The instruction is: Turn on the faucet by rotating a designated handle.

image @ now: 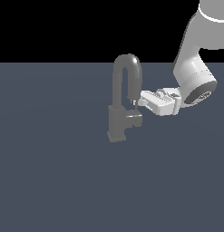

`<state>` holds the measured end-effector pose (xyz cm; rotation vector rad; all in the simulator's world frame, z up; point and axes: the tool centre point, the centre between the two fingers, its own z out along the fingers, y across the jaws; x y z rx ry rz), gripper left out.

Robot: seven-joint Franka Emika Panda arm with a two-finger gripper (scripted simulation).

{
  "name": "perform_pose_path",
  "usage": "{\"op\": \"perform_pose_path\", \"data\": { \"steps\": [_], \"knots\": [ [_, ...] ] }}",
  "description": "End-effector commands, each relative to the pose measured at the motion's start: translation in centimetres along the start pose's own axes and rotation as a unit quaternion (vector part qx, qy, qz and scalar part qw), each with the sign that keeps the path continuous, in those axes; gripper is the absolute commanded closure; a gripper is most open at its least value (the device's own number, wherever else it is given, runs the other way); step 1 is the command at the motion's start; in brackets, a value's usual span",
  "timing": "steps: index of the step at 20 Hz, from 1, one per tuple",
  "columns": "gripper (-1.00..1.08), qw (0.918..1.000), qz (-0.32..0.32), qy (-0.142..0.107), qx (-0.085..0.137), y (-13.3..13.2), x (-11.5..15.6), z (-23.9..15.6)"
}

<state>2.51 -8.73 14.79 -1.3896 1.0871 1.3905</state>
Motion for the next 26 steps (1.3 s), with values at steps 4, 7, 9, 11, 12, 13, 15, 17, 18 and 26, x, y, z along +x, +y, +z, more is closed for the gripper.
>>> {"op": "perform_pose_path", "data": {
  "steps": [4, 7, 9, 11, 12, 13, 15, 17, 18, 26],
  "knots": [
    [1.08, 1.0000, 0.001, -0.001, -0.002, 1.5, -0.4, 0.0],
    [1.08, 1.0000, 0.001, -0.001, -0.002, 2.2, -0.5, 0.0],
    [1.08, 1.0000, 0.001, -0.001, -0.002, 2.7, -0.7, 0.0],
    [1.08, 1.0000, -0.005, 0.002, 0.000, 2.0, -0.9, 0.0],
    [1.08, 1.0000, -0.004, 0.002, 0.000, 2.3, -0.7, 0.0],
    [1.08, 1.0000, -0.004, 0.002, 0.000, 2.6, -0.6, 0.0],
    [1.08, 1.0000, -0.003, 0.001, 0.000, 3.3, -0.2, 0.0],
    [1.08, 1.0000, -0.003, 0.001, 0.000, 4.0, 0.2, 0.0],
    [1.08, 1.0000, -0.002, 0.001, -0.001, 4.3, 0.3, 0.0],
    [1.08, 1.0000, 0.001, -0.001, -0.001, 7.3, 1.9, 0.0]
  ]
}}
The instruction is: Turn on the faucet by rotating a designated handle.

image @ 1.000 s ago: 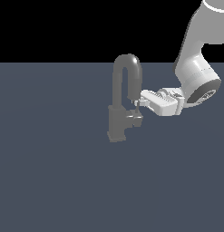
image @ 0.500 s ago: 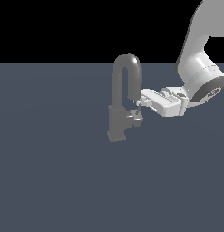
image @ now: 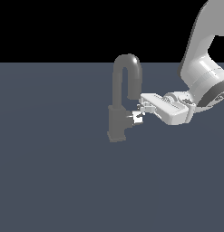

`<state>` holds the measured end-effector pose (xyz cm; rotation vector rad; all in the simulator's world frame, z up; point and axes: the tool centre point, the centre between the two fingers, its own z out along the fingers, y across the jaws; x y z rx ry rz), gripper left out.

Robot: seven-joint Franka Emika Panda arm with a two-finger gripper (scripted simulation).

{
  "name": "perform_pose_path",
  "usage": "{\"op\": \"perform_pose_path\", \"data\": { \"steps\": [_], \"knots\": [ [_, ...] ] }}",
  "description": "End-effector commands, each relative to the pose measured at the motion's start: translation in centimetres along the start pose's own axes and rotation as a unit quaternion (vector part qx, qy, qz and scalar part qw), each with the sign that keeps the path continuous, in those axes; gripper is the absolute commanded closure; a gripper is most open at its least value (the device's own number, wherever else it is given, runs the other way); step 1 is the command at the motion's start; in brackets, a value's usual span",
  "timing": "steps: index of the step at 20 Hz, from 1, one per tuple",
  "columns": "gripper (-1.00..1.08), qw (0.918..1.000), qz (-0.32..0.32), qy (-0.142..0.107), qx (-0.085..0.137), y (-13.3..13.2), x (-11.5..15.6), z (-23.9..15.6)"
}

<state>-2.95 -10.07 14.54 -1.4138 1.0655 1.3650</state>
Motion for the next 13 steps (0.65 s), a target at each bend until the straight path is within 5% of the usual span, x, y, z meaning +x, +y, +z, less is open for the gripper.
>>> {"op": "perform_pose_path", "data": {
  "steps": [1, 2, 13],
  "knots": [
    [1.08, 0.9998, 0.016, -0.007, 0.001, 1.7, 1.6, 0.0],
    [1.08, 1.0000, 0.001, -0.001, 0.000, 0.3, 0.2, 0.0],
    [1.08, 0.9998, 0.017, -0.007, 0.001, 3.3, 6.9, 0.0]
  ]
}}
